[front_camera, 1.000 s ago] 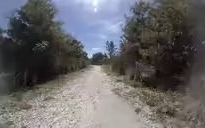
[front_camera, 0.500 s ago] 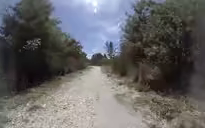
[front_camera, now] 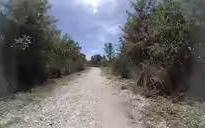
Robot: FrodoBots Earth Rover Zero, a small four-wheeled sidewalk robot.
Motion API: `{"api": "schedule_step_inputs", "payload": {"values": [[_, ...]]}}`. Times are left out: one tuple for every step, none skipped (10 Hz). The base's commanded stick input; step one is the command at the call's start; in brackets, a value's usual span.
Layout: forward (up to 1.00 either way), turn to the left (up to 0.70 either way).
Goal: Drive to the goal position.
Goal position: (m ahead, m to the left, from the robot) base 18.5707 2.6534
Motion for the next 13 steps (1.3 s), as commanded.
{"api": "schedule_step_inputs", "payload": {"values": [[0.65,0.0],[0.32,0.0],[0.04,0.0],[0.0,0.0],[0.0,0.0],[0.0,0.0],[0.0,0.0],[0.0,0.0],[0.0,0.0],[0.0,0.0],[0.0,0.0],[0.0,0.0],[0.2,0.0]]}}
